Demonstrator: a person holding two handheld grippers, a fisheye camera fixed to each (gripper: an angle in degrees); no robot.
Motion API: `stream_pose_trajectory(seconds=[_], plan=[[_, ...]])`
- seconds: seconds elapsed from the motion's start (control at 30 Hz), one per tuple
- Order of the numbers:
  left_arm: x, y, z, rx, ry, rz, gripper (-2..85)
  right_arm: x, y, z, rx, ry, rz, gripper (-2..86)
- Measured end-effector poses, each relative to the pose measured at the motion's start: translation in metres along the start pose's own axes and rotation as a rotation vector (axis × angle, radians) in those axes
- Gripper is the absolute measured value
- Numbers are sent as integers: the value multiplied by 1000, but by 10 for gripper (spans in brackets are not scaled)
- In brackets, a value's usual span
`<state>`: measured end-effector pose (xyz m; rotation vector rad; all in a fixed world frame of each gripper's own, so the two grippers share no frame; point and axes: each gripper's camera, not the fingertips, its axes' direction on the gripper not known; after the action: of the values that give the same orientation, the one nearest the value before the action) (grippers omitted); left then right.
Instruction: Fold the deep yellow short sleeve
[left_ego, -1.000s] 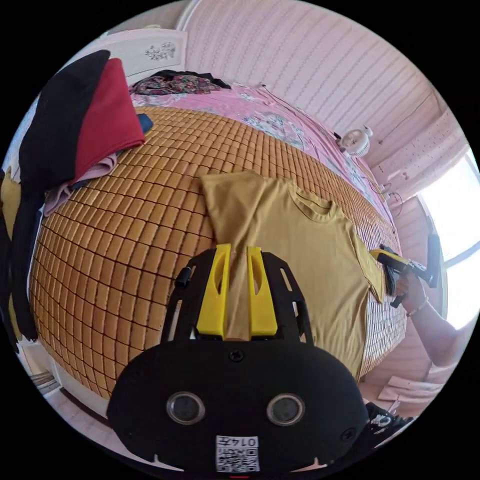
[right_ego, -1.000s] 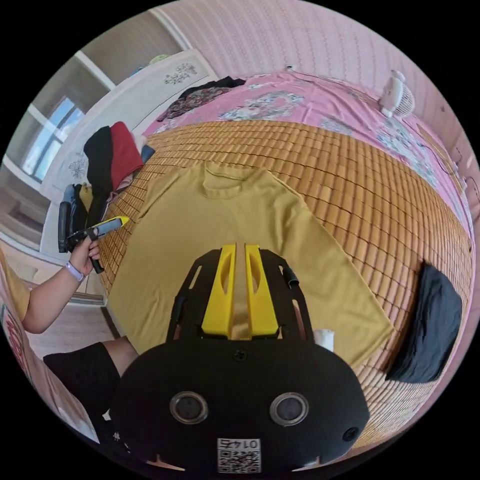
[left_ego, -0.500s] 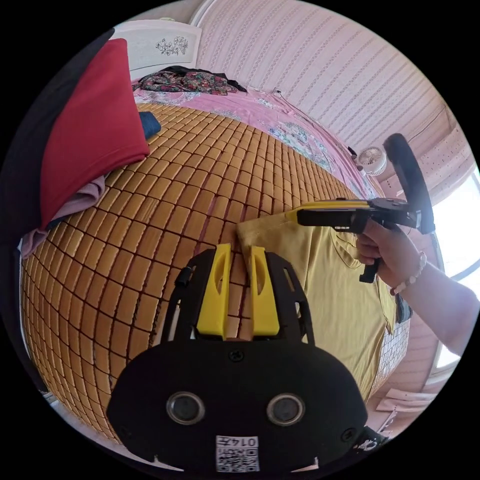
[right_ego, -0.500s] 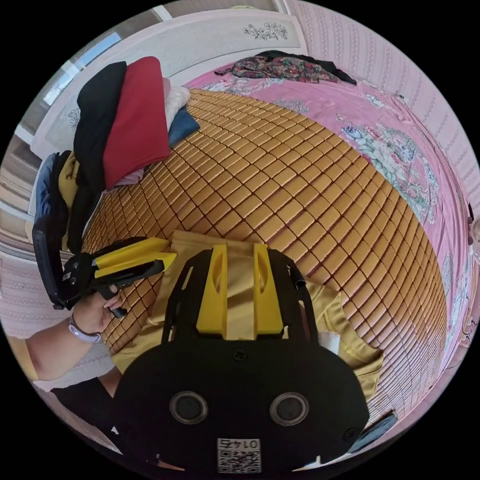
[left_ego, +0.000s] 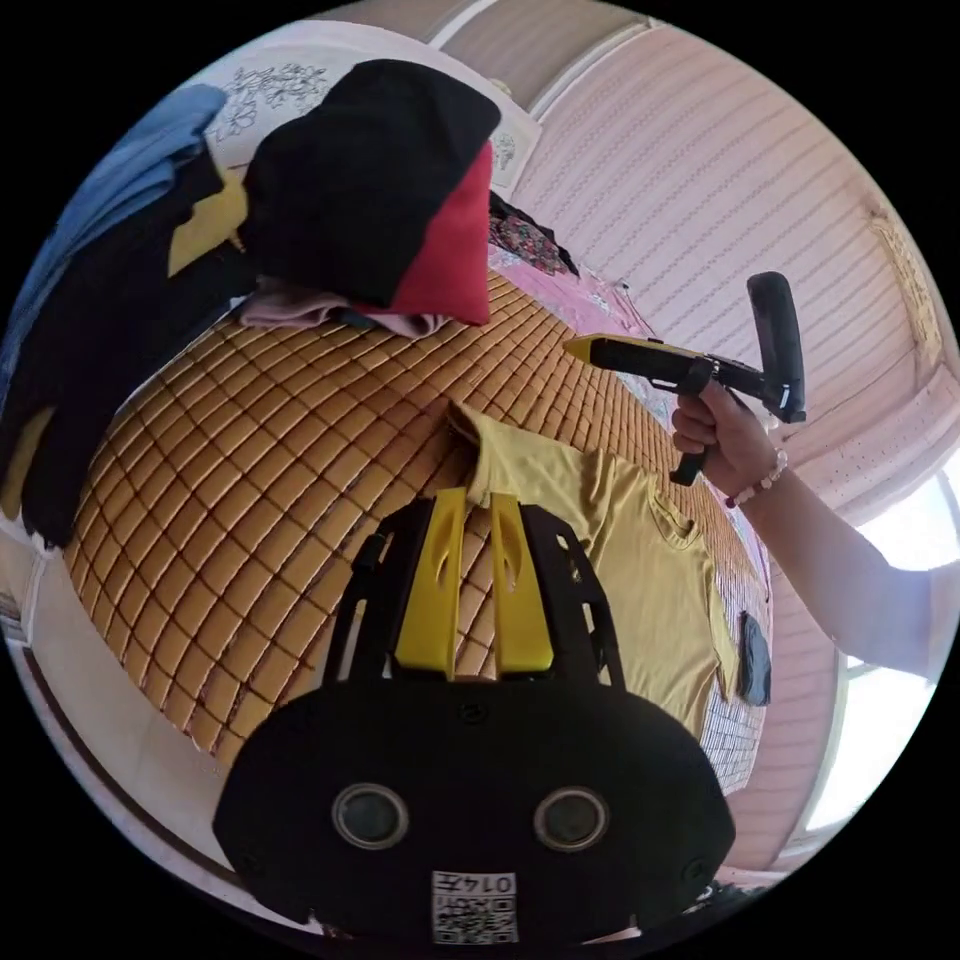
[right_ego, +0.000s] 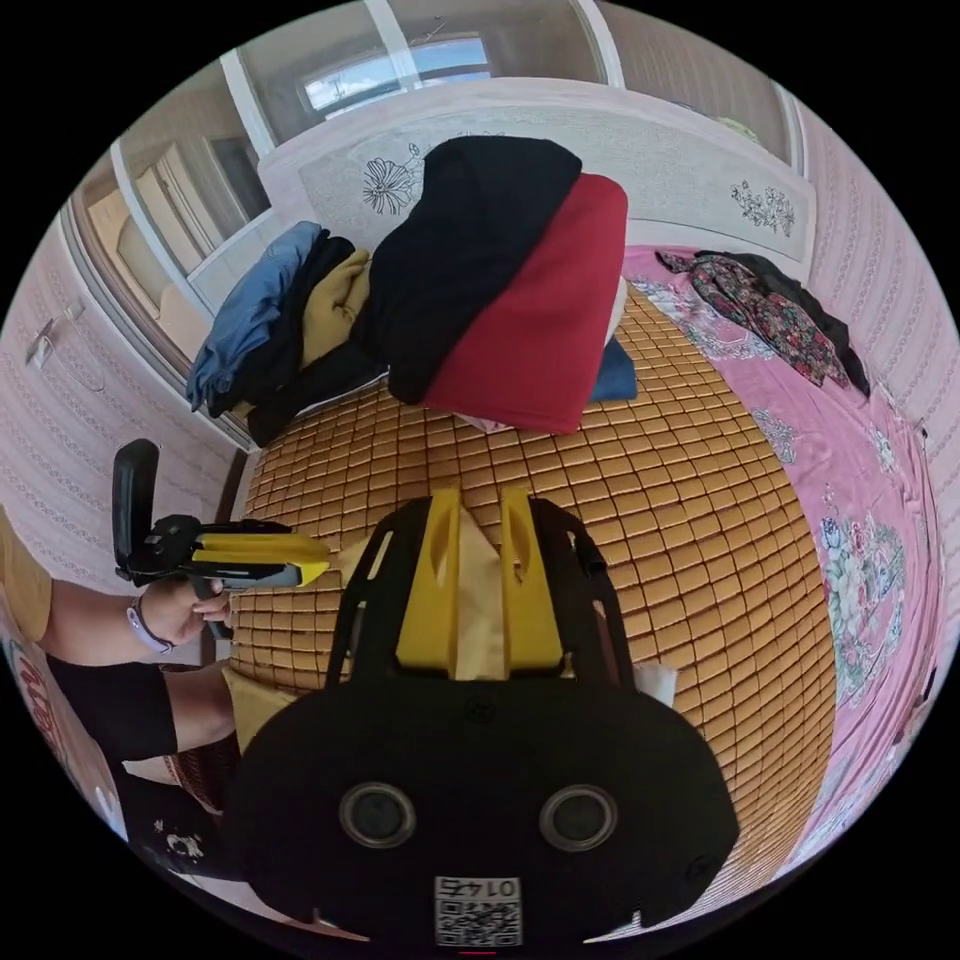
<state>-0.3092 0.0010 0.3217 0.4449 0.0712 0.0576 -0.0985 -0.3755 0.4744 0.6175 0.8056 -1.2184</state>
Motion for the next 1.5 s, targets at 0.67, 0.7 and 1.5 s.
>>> stream_pose_trajectory(seconds=[0.67, 0.7, 1.5], plan=[[-12, 18, 33, -72, -89, 65, 49, -64, 16, 112, -191, 100, 76, 57], [-13, 19, 32, -73, -85, 71, 47, -63, 19, 110, -177, 103, 83, 38], [159, 107, 30, -316, 413, 545, 51, -43, 408, -195, 21, 52, 883, 69]])
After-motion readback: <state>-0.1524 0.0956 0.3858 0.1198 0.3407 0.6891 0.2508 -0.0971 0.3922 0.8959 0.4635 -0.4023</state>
